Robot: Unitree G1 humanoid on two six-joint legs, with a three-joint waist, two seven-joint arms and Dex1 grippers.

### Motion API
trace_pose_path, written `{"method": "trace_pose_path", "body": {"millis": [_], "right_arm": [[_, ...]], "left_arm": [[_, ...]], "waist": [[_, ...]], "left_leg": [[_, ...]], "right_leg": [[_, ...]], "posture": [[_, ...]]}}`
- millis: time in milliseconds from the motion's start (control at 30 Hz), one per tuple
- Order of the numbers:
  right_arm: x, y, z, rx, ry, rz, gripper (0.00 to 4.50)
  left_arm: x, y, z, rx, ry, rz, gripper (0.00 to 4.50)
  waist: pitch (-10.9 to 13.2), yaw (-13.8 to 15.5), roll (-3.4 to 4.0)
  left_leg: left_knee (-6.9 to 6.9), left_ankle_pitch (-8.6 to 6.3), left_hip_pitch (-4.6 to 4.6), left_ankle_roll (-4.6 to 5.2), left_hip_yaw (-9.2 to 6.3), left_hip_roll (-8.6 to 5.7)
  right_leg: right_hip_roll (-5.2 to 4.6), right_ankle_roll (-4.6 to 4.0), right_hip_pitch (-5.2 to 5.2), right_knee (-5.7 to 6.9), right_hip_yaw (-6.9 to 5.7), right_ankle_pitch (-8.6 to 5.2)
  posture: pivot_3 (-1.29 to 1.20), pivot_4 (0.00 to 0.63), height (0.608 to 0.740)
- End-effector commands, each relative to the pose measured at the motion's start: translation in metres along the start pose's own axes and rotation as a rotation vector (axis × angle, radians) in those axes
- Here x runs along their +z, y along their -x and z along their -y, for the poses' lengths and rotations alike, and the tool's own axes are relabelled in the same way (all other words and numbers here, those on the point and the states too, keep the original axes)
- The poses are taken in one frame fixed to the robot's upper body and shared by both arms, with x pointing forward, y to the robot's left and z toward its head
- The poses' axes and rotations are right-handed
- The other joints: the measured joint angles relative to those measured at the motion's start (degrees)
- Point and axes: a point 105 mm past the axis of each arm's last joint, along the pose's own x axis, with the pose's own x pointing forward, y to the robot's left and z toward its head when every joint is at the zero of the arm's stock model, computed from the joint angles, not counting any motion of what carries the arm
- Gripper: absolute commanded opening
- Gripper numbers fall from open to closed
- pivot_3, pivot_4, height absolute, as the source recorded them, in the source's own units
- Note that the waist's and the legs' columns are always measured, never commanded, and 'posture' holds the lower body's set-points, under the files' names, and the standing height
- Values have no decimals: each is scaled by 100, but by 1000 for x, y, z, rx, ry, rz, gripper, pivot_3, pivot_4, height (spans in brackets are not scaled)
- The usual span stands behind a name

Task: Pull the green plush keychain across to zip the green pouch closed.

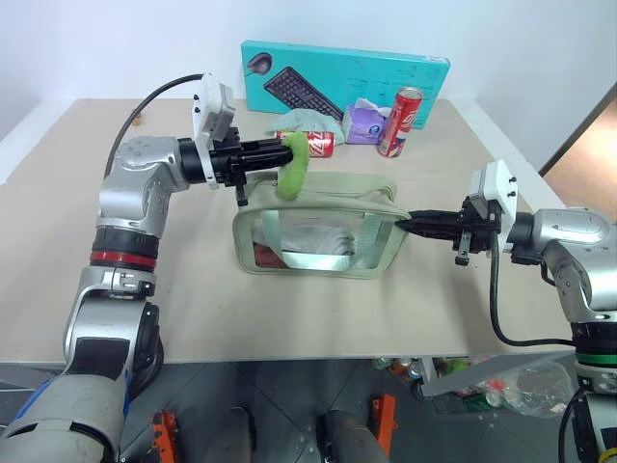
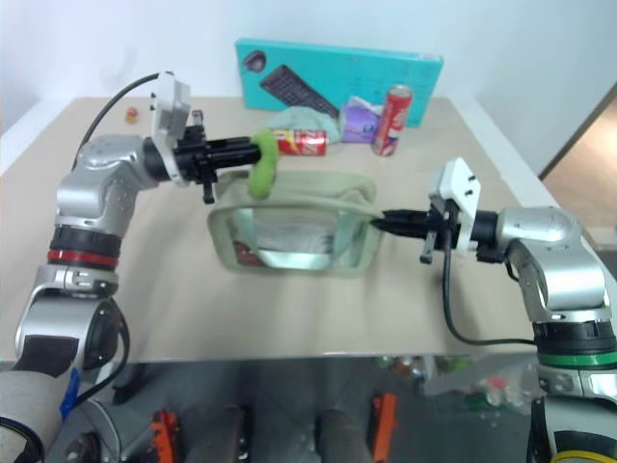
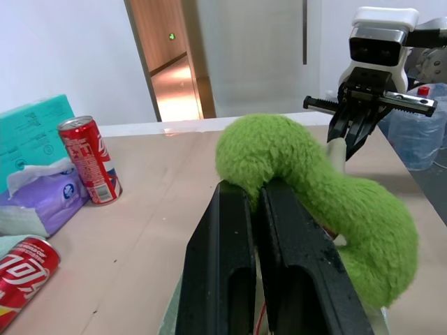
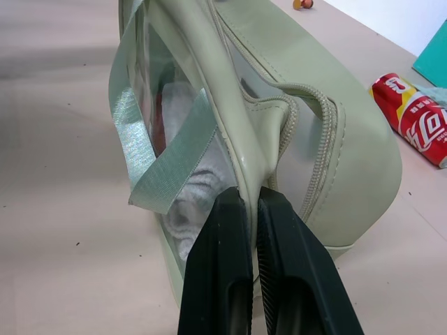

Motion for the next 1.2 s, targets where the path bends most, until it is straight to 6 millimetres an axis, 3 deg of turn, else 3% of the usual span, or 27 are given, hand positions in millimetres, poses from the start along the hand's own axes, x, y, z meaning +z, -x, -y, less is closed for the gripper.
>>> {"method": "trace_pose_path", "body": {"millis": [33,267,633,967,1200], "right_arm": [[10,7,3,-26,49,11,0],[10,7,4,-34,60,11,0],[10,1,5,-26,72,19,0],[9,-2,9,-12,77,26,0],[8,-8,8,10,76,32,0]], "left_arm": [[15,-13,5,-45,-90,-3,42],[5,-9,17,-153,-23,-99,42],[11,9,18,-172,-75,-177,3639],[17,42,20,-117,-87,-264,3639],[6,69,31,-52,-46,-336,3639]], "waist": [[0,0,0],[0,-4,1],[0,-6,1],[0,-9,1],[0,-39,1]], "left_leg": [[0,0,0,0,0,-2],[0,0,2,0,0,-3],[0,0,2,0,0,-3],[0,0,2,0,0,-2],[-1,0,5,0,1,3]], "right_leg": [[-1,0,1,0,0,0],[0,0,0,1,2,0],[-1,1,-1,1,2,-1],[-1,1,0,1,1,-2],[1,-3,-2,9,1,-3]], "posture": [[0,150,740],[0,150,740],[0,150,740],[0,150,740],[0,150,740]]}}
